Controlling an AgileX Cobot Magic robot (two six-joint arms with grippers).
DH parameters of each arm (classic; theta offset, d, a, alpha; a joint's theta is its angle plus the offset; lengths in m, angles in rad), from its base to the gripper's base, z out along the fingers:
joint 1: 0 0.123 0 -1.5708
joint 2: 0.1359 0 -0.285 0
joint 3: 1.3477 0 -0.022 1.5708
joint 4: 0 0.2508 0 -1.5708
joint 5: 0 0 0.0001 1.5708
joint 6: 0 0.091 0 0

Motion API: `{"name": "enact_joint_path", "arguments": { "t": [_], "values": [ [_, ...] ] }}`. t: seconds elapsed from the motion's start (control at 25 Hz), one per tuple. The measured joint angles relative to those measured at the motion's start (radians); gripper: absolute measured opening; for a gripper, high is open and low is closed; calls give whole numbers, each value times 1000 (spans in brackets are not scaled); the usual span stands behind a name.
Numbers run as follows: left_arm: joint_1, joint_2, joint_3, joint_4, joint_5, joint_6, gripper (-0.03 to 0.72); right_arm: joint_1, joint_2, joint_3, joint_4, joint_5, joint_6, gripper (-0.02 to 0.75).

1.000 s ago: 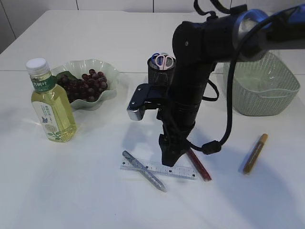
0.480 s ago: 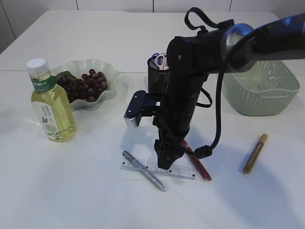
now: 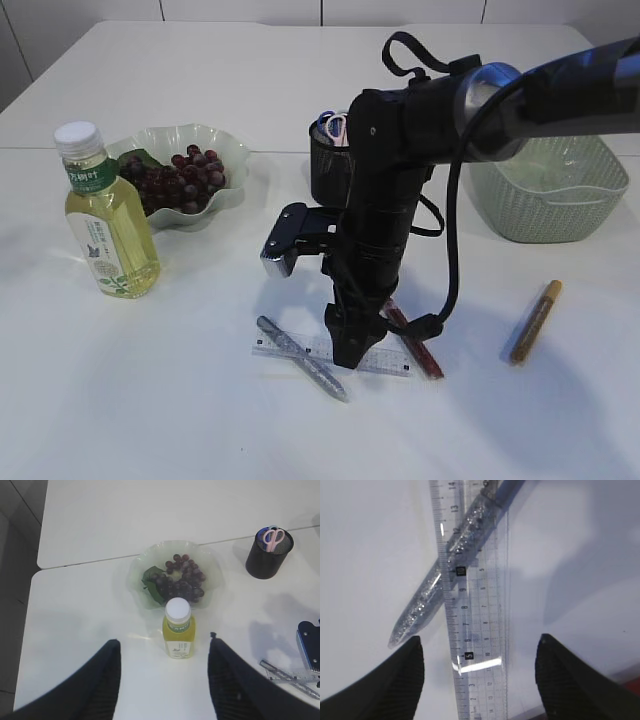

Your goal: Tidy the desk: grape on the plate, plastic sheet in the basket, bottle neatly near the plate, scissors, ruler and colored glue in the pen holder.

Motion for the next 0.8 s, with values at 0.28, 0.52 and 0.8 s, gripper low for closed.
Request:
{"name": "enact_joint_path", "arguments": {
  "t": [0.28,0.52,0.8],
  "values": [
    [0,0,0,8,0,0,411,0,2,0,29,33,0,525],
    [0,-2,0,8,0,0,411,0,2,0,45,47,0,525],
    [0,-6,0,8,0,0,411,0,2,0,60,75,0,525]
  ]
}}
